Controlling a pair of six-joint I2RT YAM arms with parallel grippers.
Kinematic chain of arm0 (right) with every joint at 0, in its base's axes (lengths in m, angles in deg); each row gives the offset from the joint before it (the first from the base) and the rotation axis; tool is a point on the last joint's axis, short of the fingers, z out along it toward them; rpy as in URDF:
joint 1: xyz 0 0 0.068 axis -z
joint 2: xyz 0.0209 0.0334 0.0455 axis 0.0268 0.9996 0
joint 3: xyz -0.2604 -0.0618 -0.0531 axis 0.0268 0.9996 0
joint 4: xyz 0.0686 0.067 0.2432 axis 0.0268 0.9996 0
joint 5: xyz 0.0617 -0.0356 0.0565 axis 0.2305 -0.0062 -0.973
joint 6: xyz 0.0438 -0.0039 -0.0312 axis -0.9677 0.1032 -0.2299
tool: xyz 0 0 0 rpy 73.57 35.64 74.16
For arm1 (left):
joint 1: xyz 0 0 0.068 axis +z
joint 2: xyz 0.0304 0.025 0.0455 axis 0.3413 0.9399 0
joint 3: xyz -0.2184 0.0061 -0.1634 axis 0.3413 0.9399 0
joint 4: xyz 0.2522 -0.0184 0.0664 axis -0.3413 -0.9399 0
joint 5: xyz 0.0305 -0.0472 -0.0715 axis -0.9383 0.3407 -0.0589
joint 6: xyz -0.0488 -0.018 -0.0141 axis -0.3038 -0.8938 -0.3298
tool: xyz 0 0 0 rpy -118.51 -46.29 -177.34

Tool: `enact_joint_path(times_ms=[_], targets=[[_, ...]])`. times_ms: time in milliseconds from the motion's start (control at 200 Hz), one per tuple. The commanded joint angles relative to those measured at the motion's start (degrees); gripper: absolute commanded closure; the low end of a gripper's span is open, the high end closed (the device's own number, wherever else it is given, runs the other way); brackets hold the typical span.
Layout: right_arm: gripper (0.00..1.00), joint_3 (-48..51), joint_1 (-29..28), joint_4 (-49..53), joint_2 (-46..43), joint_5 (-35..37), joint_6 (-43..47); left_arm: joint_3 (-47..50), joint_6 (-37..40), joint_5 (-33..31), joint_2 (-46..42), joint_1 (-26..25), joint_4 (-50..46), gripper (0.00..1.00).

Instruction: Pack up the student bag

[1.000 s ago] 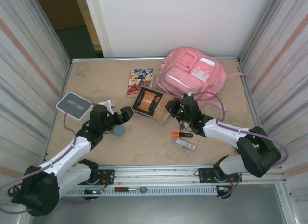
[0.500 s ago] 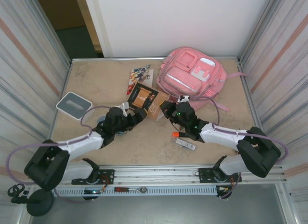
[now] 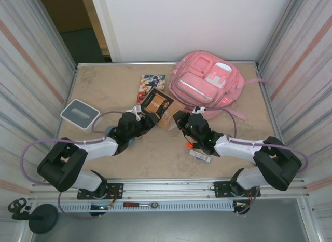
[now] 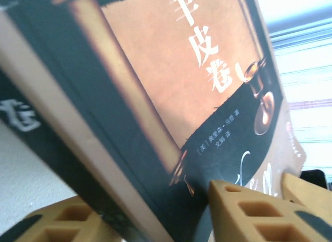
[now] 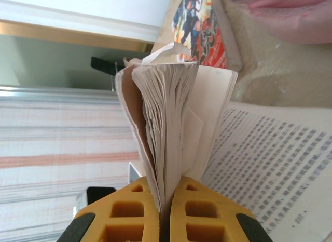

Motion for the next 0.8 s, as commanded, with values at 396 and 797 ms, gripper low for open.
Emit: enact_joint_path(times_ms=[396, 797], targets=[[0.71, 1.01, 2.81, 16.42, -9.43, -5.43, 13.11, -7.00, 20.21, 13.85, -9.95, 6.60, -1.20, 1.00], [0.01, -14.95, 24.54, 38.58, -13.70, -53.75, 60.94, -13.50, 48.39, 34.34, -22.86, 9.28, -22.37, 1.00]])
